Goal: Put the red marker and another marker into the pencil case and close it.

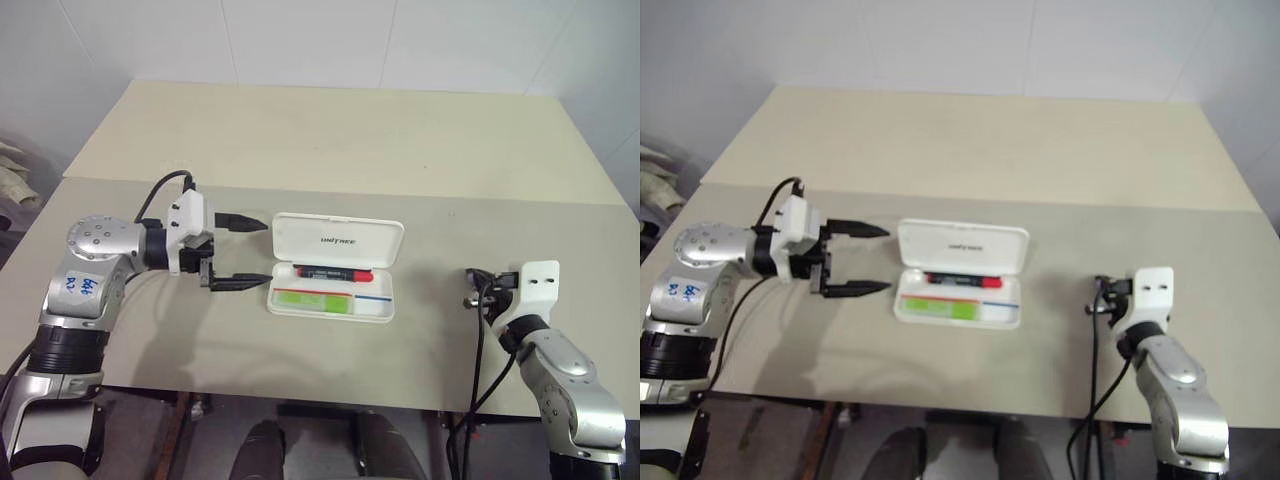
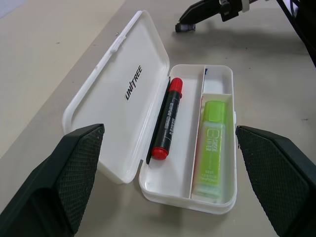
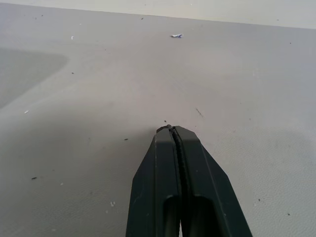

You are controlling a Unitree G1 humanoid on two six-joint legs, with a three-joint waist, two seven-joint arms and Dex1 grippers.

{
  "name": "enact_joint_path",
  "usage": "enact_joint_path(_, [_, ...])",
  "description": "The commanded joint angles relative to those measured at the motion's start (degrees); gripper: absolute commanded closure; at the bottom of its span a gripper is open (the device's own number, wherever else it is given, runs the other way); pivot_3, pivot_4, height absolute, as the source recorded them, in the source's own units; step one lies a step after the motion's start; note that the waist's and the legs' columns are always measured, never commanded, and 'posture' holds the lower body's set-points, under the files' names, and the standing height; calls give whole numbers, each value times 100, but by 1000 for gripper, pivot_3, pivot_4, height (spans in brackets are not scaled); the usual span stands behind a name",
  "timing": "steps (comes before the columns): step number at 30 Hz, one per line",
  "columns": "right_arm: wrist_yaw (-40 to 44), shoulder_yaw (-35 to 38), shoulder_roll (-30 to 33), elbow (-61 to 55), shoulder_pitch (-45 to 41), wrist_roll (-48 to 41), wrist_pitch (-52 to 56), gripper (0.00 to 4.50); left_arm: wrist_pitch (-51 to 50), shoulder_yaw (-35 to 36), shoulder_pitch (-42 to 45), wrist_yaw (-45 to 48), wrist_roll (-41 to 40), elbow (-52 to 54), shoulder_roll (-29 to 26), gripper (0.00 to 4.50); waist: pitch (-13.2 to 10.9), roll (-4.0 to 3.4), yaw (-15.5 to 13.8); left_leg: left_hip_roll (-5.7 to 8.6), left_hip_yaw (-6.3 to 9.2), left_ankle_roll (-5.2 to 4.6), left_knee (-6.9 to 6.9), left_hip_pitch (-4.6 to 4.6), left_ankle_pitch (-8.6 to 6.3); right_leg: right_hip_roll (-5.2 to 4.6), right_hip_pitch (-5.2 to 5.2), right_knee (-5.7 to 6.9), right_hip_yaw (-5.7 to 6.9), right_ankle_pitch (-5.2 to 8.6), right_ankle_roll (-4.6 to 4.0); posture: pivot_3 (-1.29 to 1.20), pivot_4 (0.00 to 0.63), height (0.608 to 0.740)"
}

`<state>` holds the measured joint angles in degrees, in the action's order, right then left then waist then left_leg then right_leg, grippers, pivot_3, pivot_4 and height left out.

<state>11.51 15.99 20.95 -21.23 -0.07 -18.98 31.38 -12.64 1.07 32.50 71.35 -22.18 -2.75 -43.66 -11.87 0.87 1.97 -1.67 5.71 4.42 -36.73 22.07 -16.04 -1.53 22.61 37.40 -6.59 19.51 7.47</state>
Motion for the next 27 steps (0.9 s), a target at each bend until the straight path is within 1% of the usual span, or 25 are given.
enact_joint_path(1, [-8, 112, 25, -77, -80, -16, -34, 4482, 135, 13, 154, 13, 11, 26, 36, 0, 0, 0, -4, 0, 0, 0, 1, 0, 0, 0, 0, 0, 0, 0, 0, 0, 150, 740])
enact_joint_path(5, [-131, 339, -168, -145, -89, -255, 42, 4482, 146, -29, 184, 1, 17, 15, 93, 0, 0, 0, -9, 0, 0, 0, 2, 0, 0, 0, 0, 0, 1, 0, 0, 0, 150, 740])
enact_joint_path(6, [-121, 341, -157, -164, -76, -250, 59, 4071, 146, -36, 180, 1, 14, 17, 101, 0, 0, 0, -9, 0, 0, 0, 5, 0, 0, 0, 1, -1, 0, 0, 0, 0, 150, 740])
enact_joint_path(8, [-116, 269, -95, -187, -39, -98, -8, 3557, 153, -55, 167, 3, 10, 19, 110, 0, 0, 0, -8, 0, 0, 0, 8, 0, 0, 0, 2, -1, 0, 0, 0, 0, 150, 740])
enact_joint_path(11, [-91, 178, 5, -162, 5, 78, -17, 2534, 158, -70, 163, 0, 8, 19, 122, 0, 0, 0, -9, 0, 0, 0, 13, 0, 0, 0, 4, -2, 0, 1, -1, 0, 150, 740])
enact_joint_path(13, [-79, 173, 7, -160, 8, 104, -11, 1768, 158, -70, 163, 0, 8, 19, 123, 0, 0, 0, -6, 0, 0, 1, 16, 0, 1, 0, 5, -1, 1, 2, -3, 0, 150, 740])
enact_joint_path(16, [-55, 189, 3, -180, 14, 107, 18, 771, 145, -75, 154, -5, 0, 35, 134, 0, 0, 0, -5, 0, 0, 2, 20, -1, 1, 0, 6, -2, 1, 3, -4, 0, 150, 740])
enact_joint_path(27, [-73, 63, -85, 19, 51, 193, 132, 771, 113, -62, 167, -23, 0, 63, 173, 0, 0, 0, -9, 0, 0, 3, 23, -1, 2, 0, 7, -2, 1, 3, -5, 0, 150, 740])
